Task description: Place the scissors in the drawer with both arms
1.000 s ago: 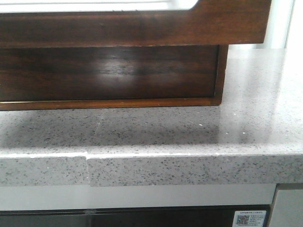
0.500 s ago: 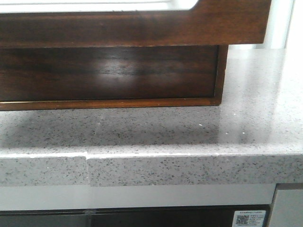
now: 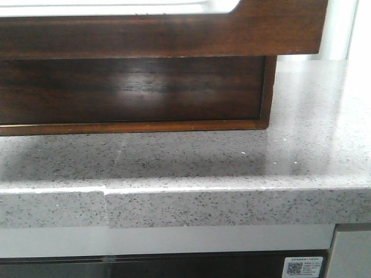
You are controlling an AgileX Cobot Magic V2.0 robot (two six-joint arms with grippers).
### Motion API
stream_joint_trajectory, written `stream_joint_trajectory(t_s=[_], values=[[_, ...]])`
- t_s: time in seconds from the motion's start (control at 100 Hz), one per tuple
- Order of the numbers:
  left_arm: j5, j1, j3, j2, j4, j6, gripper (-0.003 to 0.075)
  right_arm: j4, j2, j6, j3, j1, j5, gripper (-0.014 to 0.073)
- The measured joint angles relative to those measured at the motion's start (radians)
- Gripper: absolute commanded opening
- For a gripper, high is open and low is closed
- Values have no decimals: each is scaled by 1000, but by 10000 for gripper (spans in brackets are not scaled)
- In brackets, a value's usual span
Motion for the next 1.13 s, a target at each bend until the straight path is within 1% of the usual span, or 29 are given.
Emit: stream_joint_trajectory(t_s=[0.05,0.17,0.26,1.13], values=[[0,0,0,0,0,0,-22,0,0,0,0,-45,52,-61],[0,0,0,0,0,0,-22,0,0,0,0,-113,151,-61],[0,0,0,0,0,0,-22,-10,0,4,0,-135,166,-61],[0,0,0,0,0,0,-22,-22,0,0,0,-139,168,-61]])
